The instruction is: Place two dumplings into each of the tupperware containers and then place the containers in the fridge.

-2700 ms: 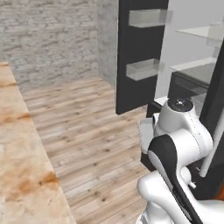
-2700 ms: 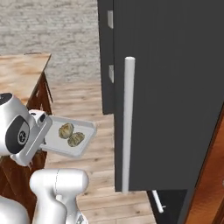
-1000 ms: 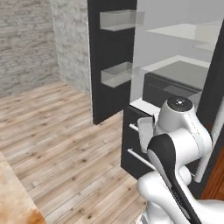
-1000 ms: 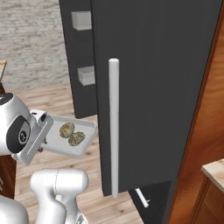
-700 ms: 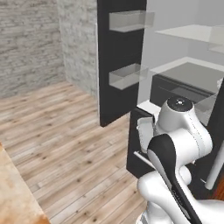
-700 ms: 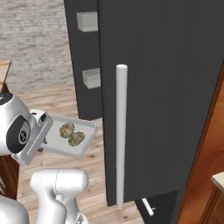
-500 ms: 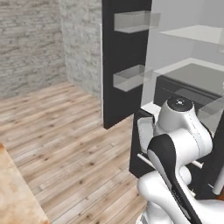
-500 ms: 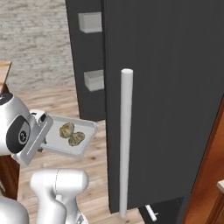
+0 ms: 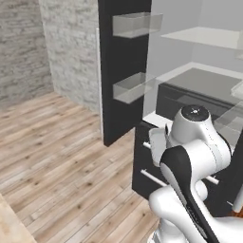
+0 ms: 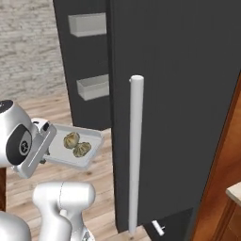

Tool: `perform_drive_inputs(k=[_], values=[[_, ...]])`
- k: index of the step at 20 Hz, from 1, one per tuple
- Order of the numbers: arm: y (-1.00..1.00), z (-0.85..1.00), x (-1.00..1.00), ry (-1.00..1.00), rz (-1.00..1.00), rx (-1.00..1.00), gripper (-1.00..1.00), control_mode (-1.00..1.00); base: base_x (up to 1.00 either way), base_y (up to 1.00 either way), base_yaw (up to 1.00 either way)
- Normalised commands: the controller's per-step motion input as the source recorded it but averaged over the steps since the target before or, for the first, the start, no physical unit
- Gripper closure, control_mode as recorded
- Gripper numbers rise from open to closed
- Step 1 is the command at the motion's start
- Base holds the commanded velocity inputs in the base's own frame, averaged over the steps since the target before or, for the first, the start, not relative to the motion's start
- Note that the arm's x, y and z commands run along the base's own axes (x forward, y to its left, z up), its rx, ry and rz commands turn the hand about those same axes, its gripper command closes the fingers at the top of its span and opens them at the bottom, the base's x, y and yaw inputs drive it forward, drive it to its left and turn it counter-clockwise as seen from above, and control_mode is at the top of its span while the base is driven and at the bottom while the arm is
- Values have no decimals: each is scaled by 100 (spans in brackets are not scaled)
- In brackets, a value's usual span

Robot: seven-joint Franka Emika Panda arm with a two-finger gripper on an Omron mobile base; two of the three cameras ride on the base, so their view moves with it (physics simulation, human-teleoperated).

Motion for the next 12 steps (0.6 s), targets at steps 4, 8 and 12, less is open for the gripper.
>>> perform_drive_inputs(k=[4, 8, 12], values=[[0, 0, 0, 0, 0, 0, 100, 100, 100, 100, -33], [0, 0, 0, 0, 0, 0, 100, 100, 100, 100, -17], [0, 0, 0, 0, 0, 0, 100, 100, 100, 99, -2]])
